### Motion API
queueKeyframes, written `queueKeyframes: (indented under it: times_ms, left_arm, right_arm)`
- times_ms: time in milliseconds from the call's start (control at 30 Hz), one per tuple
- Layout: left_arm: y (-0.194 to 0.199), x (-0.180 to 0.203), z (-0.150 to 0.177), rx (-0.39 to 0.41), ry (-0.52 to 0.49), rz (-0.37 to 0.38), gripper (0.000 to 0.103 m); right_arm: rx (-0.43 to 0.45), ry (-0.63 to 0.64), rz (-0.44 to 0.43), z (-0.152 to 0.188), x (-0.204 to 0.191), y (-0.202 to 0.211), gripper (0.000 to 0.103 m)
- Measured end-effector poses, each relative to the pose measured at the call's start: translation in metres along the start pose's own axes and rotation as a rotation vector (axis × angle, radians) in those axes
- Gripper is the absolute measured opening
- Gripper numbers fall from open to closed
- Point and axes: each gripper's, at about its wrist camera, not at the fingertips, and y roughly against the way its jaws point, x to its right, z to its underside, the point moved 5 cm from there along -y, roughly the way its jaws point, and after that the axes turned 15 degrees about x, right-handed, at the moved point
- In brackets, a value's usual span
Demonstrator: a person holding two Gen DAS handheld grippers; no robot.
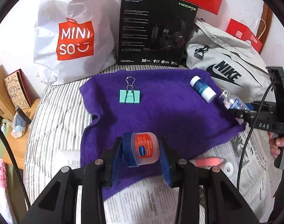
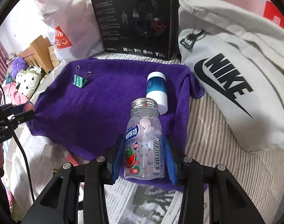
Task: Organize rigid objects
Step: 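Carry the tin with the left gripper while the right gripper carries the candy bottle onto the towel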
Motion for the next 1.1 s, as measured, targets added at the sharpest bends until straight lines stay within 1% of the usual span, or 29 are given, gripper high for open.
queueKeyframes:
  times_ms: [267,500,867,1000,1100]
  left_arm:
    - [-0.029,-0.003,-0.008,-0.024,-0.003,-0.002,0.036]
    - [-0.052,-0.012,-0.011,-0.038,0.014,-0.017,0.036]
    - [-0.092,-0.027,-0.012,-0.077,0.046,-0.032,0.036]
    - [-0.104,-0.024,-0.016,-0.088,0.027,-0.036,0.036]
    - [-0.109,-0.022,-0.018,-0.089,0.004,-0.055,0.036]
  right_arm:
    - [-0.055,0.030,-0.008,0.009,-0.003,-0.034,0.041]
    - [-0.084,0.042,0.000,0.014,-0.002,-0.051,0.041]
    - [-0.076,0.081,0.002,0.016,-0.005,-0.055,0.041]
    - [-0.071,0.090,0.002,0.016,-0.006,-0.055,0.041]
    - [-0.067,0.095,0.002,0.016,-0.007,-0.055,0.041]
